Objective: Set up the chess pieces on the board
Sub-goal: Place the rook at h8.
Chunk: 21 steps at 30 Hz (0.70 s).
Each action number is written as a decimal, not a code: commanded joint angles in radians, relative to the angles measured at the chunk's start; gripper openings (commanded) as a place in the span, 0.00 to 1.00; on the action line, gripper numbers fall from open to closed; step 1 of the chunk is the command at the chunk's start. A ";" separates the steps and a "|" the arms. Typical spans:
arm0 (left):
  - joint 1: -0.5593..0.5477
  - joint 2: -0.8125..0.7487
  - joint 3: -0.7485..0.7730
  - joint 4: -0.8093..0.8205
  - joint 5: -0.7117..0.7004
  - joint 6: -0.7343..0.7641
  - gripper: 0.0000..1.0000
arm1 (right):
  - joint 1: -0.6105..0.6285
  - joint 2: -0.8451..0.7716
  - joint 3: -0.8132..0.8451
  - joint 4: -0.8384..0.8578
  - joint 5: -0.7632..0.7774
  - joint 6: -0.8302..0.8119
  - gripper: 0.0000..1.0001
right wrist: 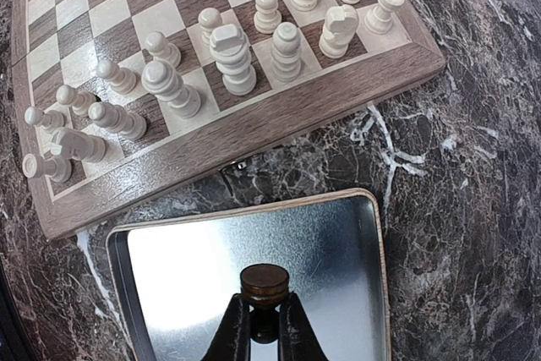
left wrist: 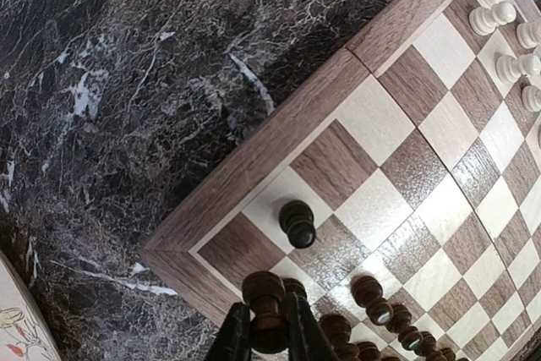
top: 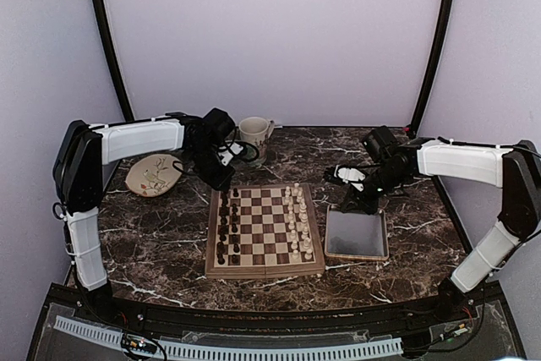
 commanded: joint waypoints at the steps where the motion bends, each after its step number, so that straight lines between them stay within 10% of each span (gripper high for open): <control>1: 0.016 0.007 -0.008 0.001 -0.017 -0.021 0.14 | 0.003 0.009 -0.009 0.018 0.001 -0.002 0.00; 21: 0.032 0.047 -0.006 0.038 0.026 -0.029 0.17 | 0.003 0.018 -0.016 0.019 0.018 -0.006 0.00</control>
